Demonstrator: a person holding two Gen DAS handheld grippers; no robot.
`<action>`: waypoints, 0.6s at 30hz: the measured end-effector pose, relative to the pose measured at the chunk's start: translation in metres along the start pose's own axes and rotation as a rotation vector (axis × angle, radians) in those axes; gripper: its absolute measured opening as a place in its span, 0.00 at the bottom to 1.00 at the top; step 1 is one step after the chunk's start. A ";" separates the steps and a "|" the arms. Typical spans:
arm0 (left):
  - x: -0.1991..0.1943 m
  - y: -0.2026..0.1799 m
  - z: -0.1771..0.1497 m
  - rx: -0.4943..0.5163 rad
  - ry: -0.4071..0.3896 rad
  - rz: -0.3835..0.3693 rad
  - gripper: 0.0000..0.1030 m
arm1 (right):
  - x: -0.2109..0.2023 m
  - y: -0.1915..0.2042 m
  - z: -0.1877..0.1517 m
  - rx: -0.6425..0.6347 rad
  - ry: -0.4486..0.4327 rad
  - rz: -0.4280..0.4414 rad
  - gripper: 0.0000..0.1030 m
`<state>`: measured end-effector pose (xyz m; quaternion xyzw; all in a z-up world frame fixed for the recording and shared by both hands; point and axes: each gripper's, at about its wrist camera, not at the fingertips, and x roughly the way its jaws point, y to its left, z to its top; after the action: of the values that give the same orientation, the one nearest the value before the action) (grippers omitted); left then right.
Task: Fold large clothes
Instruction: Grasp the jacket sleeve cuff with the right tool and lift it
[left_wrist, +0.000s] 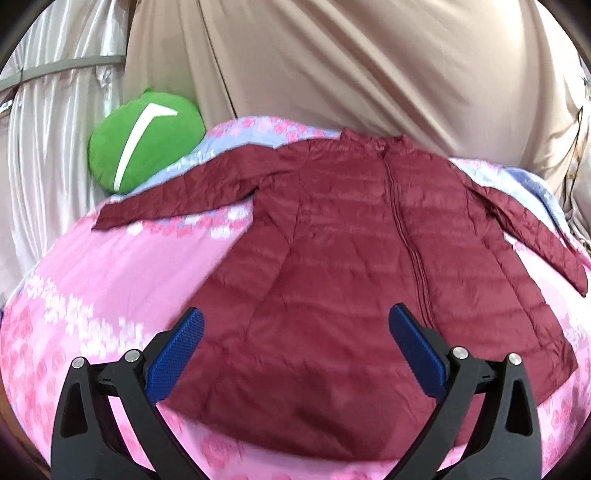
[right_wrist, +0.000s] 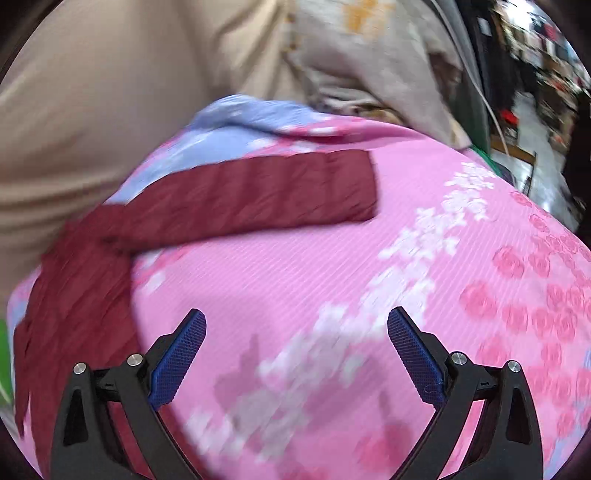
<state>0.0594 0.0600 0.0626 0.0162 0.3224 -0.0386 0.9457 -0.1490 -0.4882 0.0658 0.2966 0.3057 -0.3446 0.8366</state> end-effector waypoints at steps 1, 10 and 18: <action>0.003 0.003 0.006 -0.005 -0.010 0.010 0.95 | 0.014 -0.012 0.013 0.024 0.009 -0.025 0.91; 0.039 0.034 0.043 -0.158 -0.031 -0.055 0.95 | 0.094 -0.045 0.059 0.191 0.081 -0.036 0.80; 0.068 0.041 0.068 -0.118 -0.013 -0.017 0.95 | 0.120 -0.005 0.116 0.191 0.042 -0.014 0.12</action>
<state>0.1572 0.0925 0.0752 -0.0424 0.3179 -0.0278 0.9468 -0.0482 -0.6207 0.0518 0.3800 0.2911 -0.3715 0.7955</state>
